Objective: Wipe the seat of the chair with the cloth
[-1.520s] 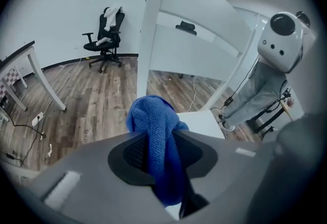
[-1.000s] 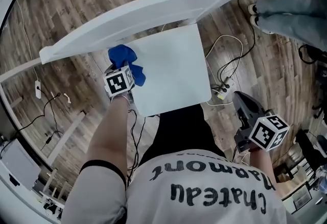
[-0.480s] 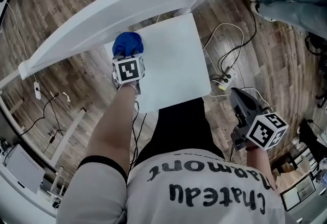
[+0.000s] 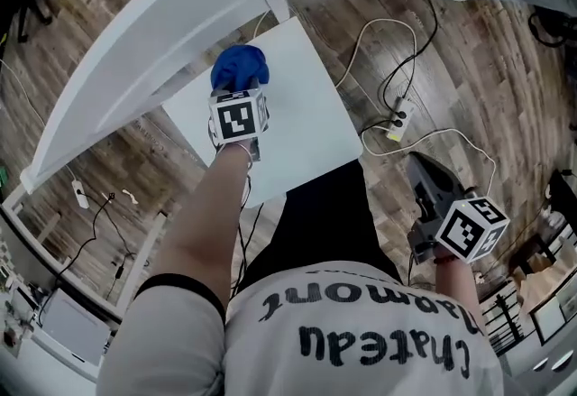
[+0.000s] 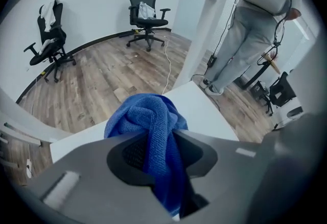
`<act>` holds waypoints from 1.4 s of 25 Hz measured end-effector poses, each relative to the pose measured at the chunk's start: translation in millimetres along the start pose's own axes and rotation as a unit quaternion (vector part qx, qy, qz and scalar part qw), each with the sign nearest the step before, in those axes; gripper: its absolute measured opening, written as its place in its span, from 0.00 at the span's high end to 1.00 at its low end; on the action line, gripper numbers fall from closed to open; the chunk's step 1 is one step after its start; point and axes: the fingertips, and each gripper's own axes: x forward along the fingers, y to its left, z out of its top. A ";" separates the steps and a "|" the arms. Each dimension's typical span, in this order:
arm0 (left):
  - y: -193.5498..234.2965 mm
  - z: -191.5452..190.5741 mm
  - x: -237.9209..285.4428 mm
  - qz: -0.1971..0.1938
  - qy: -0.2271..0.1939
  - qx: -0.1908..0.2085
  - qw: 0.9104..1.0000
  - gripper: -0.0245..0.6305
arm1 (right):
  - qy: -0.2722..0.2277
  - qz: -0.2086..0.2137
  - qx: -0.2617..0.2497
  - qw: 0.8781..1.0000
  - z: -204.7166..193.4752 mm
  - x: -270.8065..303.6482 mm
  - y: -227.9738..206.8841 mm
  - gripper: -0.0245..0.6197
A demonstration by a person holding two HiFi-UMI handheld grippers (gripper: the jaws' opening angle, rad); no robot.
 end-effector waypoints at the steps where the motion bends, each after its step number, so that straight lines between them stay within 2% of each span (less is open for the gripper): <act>1: -9.6 5.6 3.2 -0.009 -0.002 0.003 1.000 0.78 | -0.005 -0.004 0.008 1.000 -2.7 -3.6 -4.7 0.94; 6: -60.8 29.7 18.2 -0.051 -0.003 0.036 0.998 0.79 | -0.016 -0.017 0.031 0.999 -13.6 -19.8 -23.9 0.94; 11: -101.5 48.2 28.8 -0.095 -0.016 0.017 0.995 0.79 | -0.028 -0.024 0.040 0.999 -19.4 -33.3 -33.5 0.94; 14: -126.0 53.3 32.7 -0.135 -0.032 0.018 0.990 0.78 | -0.027 -0.029 0.040 0.998 -27.3 -39.1 -37.0 0.94; 16: -140.1 54.0 33.5 -0.176 -0.040 -0.016 0.983 0.78 | -0.024 -0.033 0.040 0.998 -34.4 -41.9 -39.6 0.94; 18: -141.3 59.6 28.9 -0.204 -0.057 -0.084 0.974 0.79 | -0.018 -0.032 0.034 0.999 -39.8 -42.2 -38.8 0.94; 21: -120.6 70.5 1.7 -0.211 -0.132 -0.184 0.951 0.80 | -0.005 -0.019 0.015 1.000 -44.4 -39.6 -30.0 0.94; 22: -109.3 67.0 -10.5 -0.206 -0.153 -0.198 0.946 0.80 | 0.000 -0.013 0.007 1.000 -45.0 -37.2 -26.0 0.94; 23: -94.9 58.1 -22.4 -0.192 -0.167 -0.203 0.946 0.80 | 0.005 -0.004 -0.004 1.000 -44.7 -33.4 -21.4 0.94; 25: -58.7 26.0 -42.8 -0.148 -0.171 -0.197 0.954 0.80 | 0.011 0.021 -0.027 0.999 -41.5 -22.1 -8.5 0.94; 27: -20.8 -15.5 -58.2 -0.103 -0.152 -0.193 0.964 0.80 | 0.010 0.043 -0.048 0.998 -38.6 -10.4 8.6 0.94; 29: 16.7 -55.3 -72.3 -0.056 -0.132 -0.207 0.968 0.80 | 0.016 0.059 -0.061 0.996 -38.2 1.3 22.4 0.94; 33: 86.5 -125.7 -99.2 0.047 -0.094 -0.252 0.962 0.80 | 0.052 0.080 -0.088 0.991 -45.0 23.6 49.4 0.94; 35: 108.4 -150.9 -104.4 0.076 -0.068 -0.268 0.958 0.80 | 0.067 0.087 -0.104 0.989 -49.8 31.6 62.4 0.94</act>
